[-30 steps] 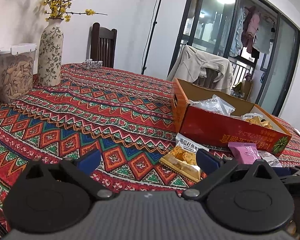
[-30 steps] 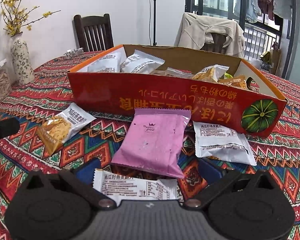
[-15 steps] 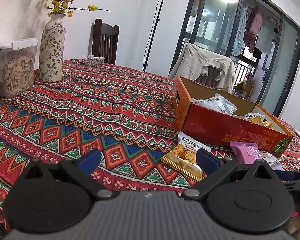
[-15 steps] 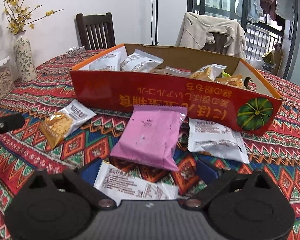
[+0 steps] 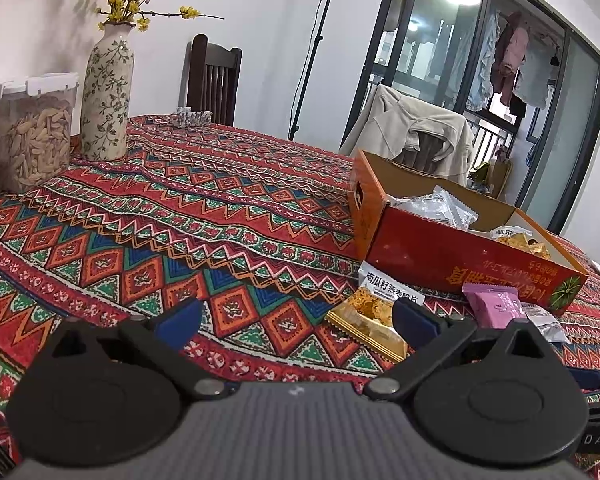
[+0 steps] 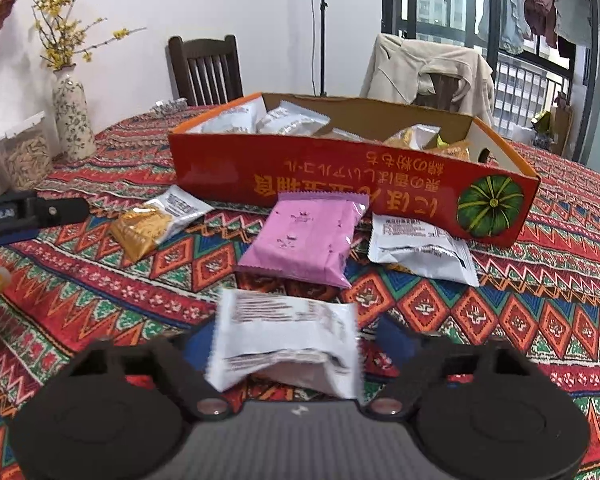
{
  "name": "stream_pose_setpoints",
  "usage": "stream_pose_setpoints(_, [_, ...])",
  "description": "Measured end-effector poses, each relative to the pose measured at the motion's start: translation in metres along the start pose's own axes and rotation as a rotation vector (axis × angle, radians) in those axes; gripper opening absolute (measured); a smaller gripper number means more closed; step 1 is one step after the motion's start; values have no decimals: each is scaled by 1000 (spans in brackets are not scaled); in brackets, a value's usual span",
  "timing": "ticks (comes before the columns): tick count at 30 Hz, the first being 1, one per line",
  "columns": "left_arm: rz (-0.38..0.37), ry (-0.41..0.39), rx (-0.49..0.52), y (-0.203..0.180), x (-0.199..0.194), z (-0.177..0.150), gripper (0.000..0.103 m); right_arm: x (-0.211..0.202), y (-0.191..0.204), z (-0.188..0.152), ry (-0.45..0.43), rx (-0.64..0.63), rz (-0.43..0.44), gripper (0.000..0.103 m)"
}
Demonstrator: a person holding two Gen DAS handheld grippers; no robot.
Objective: Organize snacks
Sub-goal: 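Grasp a white packet with the right gripper while the left grasps a yellow cracker packet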
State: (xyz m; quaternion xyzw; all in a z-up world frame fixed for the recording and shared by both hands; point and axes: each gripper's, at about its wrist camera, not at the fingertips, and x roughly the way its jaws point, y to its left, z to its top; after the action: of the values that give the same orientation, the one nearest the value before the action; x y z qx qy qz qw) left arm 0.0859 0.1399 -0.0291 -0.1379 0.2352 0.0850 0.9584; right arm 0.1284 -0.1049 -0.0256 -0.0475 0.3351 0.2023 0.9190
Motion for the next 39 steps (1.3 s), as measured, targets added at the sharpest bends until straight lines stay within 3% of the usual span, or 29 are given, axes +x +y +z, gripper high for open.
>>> stream_pose_setpoints(5, [3, 3, -1, 0, 0, 0, 103, -7, -5, -2, -31, 21, 33, 44])
stream_pose_setpoints(12, [11, 11, -3, 0, 2, 1, 103, -28, -14, 2, -137, 25, 13, 44])
stream_pose_setpoints(22, [26, 23, 1, 0, 5, 1, 103, -35, -59, 22, -261, 38, -136, 45])
stream_pose_setpoints(31, [35, 34, 7, -2, 7, 1, 103, -18, -110, 24, -284, 142, -202, 45])
stream_pose_setpoints(39, [74, 79, 52, -12, 13, 4, 103, -14, -121, 13, -295, 181, -217, 45])
